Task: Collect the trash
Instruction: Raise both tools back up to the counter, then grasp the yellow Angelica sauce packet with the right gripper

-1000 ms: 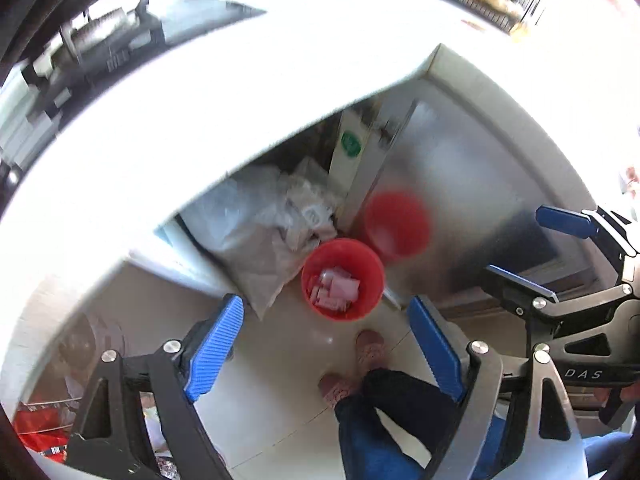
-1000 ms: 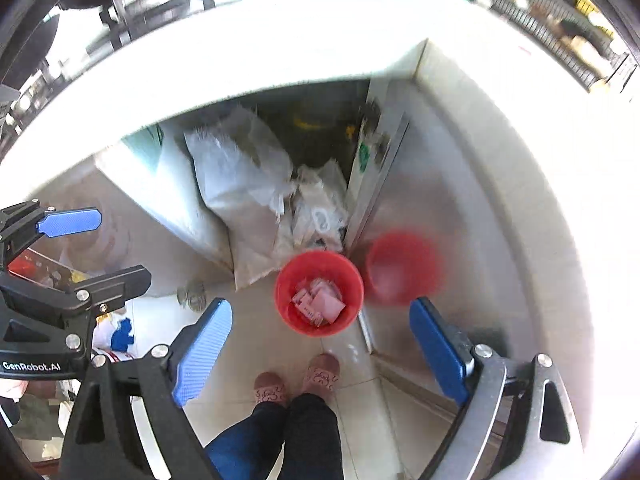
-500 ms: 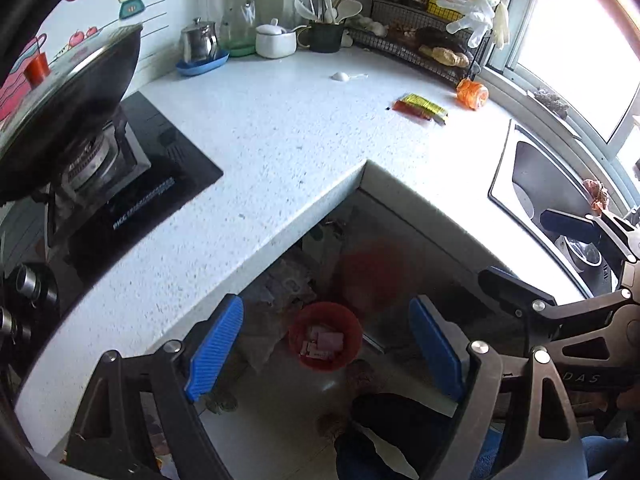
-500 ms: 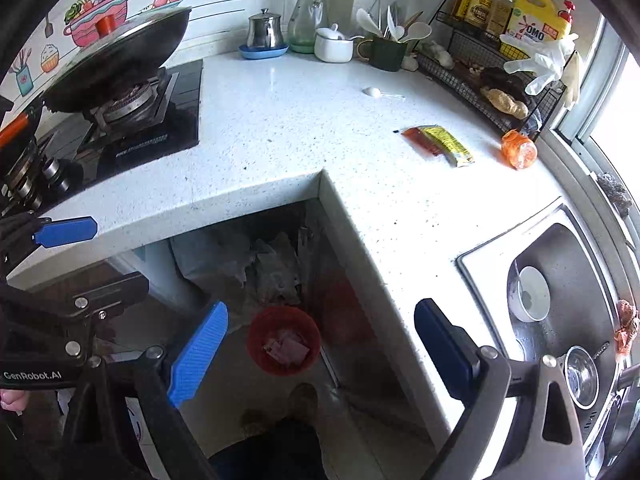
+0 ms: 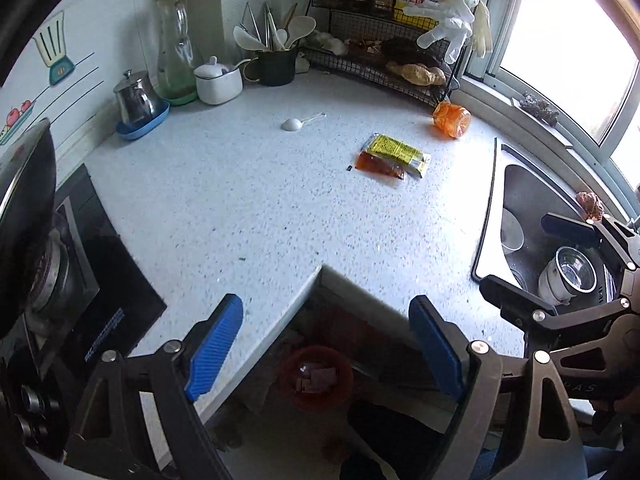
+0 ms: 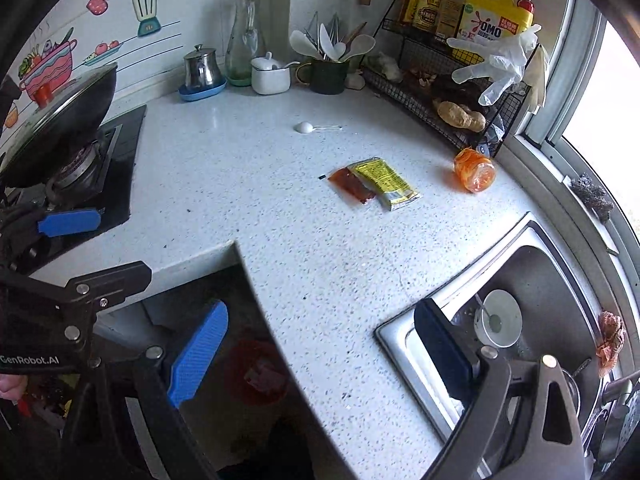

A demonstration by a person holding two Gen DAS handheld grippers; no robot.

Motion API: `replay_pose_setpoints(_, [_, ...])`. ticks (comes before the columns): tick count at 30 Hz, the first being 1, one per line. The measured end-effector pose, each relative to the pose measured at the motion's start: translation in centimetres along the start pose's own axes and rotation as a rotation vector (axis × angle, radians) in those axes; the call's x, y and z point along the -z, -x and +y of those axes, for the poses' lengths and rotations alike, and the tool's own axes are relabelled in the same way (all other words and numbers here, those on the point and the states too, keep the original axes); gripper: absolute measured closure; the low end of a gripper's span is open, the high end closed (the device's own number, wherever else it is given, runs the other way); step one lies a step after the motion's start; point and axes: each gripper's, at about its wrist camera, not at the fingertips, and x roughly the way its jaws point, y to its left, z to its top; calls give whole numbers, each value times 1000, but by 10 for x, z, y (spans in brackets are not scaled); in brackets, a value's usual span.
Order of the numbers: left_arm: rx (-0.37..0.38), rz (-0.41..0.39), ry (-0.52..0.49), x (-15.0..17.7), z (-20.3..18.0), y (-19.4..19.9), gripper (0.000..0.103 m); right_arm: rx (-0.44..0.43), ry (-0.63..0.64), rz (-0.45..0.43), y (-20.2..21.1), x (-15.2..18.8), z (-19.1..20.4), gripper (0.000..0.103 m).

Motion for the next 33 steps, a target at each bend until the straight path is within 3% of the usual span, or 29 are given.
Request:
replay_pose_setpoints(7, [16,36,-18,-68,-11,-55,19,27,-35,18,-40,-48,-47,9])
replay_pose_setpoints(13, [22,103,21,-106,-13,-107,19,27,-29,57,-82,-80,-76,9])
replay_pose_setpoints(24, [-42,219,93,-135,-2,-171,19,-57,75,144,-163,-118,-95,9])
replay_pose_setpoints(33, [-86,267,112,-145,2,-195,19,-137,135,223,-204,-130,-93,9])
